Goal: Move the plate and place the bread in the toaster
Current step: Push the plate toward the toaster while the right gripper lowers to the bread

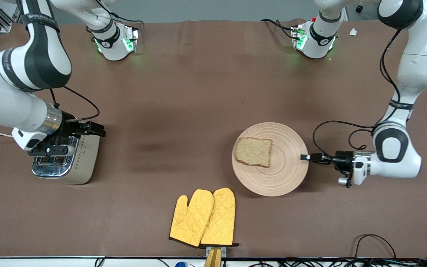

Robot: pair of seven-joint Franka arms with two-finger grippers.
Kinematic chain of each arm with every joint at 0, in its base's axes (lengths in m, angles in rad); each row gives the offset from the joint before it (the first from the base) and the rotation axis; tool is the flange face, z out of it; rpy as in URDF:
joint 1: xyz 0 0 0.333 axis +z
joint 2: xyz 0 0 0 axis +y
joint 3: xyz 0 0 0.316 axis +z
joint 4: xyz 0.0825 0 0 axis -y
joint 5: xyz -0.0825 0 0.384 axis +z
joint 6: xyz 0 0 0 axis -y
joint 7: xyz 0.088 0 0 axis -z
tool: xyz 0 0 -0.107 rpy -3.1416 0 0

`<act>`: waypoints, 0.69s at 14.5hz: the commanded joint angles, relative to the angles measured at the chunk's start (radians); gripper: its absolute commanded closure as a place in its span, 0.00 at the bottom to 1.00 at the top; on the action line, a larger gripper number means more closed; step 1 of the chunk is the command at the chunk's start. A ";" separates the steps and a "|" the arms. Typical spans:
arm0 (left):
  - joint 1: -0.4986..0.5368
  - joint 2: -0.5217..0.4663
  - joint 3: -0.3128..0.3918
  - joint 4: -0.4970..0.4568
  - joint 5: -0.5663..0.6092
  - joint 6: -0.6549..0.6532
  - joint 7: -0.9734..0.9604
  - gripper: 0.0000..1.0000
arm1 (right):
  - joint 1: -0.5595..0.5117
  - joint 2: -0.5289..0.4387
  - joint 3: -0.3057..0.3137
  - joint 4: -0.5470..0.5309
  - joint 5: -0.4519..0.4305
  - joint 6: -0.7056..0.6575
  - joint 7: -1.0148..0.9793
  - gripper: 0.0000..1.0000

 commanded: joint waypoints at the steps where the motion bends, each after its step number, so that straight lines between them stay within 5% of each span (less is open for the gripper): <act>1: -0.105 -0.017 -0.025 -0.006 -0.115 0.074 -0.053 0.99 | 0.035 0.008 -0.003 -0.047 0.014 0.072 0.067 0.00; 8: -0.499 0.042 -0.020 -0.001 -0.396 0.499 -0.113 1.00 | 0.087 0.126 -0.003 -0.047 0.009 0.204 0.143 0.00; 10: -0.573 0.108 -0.019 0.080 -0.410 0.546 -0.113 1.00 | 0.096 0.149 -0.004 -0.047 0.003 0.226 0.143 0.00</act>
